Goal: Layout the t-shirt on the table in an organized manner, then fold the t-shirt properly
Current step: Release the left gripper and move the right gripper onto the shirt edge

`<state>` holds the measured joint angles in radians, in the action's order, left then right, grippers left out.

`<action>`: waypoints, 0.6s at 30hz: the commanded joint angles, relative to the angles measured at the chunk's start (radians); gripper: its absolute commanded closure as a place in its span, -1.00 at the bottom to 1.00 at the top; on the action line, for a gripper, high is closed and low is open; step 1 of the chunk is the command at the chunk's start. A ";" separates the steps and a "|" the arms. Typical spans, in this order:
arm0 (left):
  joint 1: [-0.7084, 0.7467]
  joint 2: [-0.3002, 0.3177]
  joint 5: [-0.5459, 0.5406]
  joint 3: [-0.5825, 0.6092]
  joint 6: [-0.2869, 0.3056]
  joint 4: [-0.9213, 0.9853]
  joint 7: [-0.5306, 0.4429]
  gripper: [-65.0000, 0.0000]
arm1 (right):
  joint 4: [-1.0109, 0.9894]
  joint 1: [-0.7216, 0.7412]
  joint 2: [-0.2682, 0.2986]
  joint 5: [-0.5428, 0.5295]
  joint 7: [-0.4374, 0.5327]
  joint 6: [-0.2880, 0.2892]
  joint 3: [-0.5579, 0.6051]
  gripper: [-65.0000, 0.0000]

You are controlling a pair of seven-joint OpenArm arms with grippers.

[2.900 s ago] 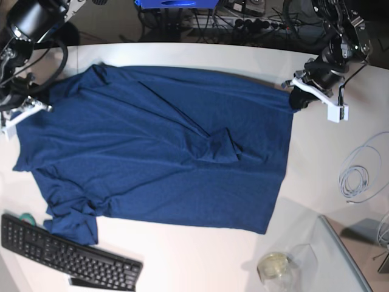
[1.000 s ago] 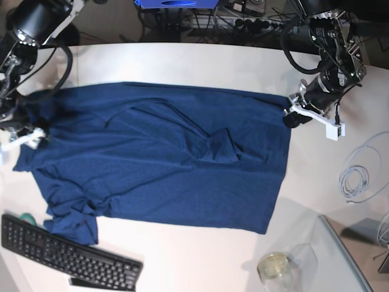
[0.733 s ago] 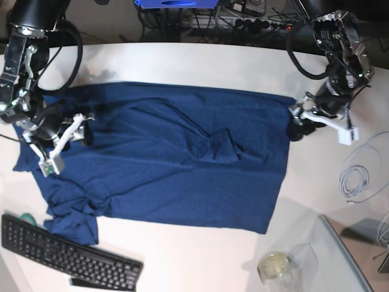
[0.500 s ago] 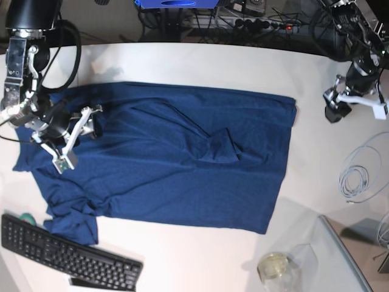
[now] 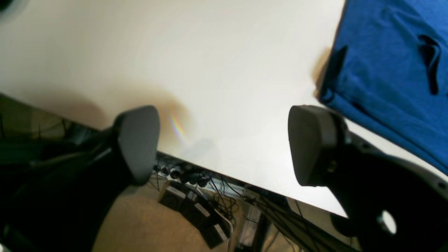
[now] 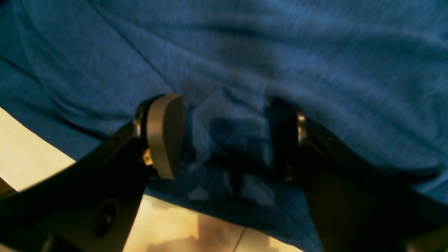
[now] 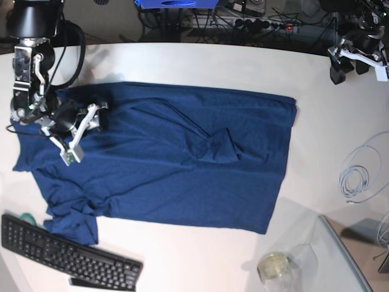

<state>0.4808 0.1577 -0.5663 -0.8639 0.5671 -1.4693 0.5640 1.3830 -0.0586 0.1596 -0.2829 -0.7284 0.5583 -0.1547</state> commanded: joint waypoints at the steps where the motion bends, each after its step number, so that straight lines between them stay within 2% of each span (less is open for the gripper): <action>1: 0.008 0.016 -0.014 -0.007 0.006 -0.008 -0.026 -0.69 | 0.008 0.019 0.007 -0.006 0.019 0.001 0.024 -0.11; 4: 0.008 0.016 -0.014 -0.004 0.006 -0.011 -0.026 -0.69 | 0.006 0.019 -0.001 0.096 0.023 0.001 0.062 -0.11; 6: 0.008 0.013 -0.014 -0.004 0.006 -0.015 -0.026 -0.69 | 0.002 0.019 -0.028 0.147 0.023 0.001 0.063 -0.11; 9: 0.008 0.013 -0.014 -0.004 0.006 -0.015 -0.026 -0.69 | 0.005 0.021 -0.048 0.204 0.025 0.001 0.062 -0.11; 12: 0.008 0.013 -0.014 -0.004 0.006 -0.008 -0.026 -0.69 | 0.000 0.029 -0.050 0.216 0.034 0.001 0.062 -0.10; 14: 0.008 0.013 -0.014 -0.004 0.006 -0.008 -0.026 -0.69 | -0.012 0.030 -0.050 0.216 0.054 0.001 0.062 0.04; 18: 0.008 0.013 -0.014 -0.002 0.006 -0.006 -0.026 -0.69 | -0.083 0.053 -0.050 0.216 0.062 0.001 0.062 0.56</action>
<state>0.4824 0.1558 -0.5659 -0.8623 0.5694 -1.4628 0.5606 1.2861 -0.0242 0.1009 -0.0612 -0.6708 0.5579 -0.0879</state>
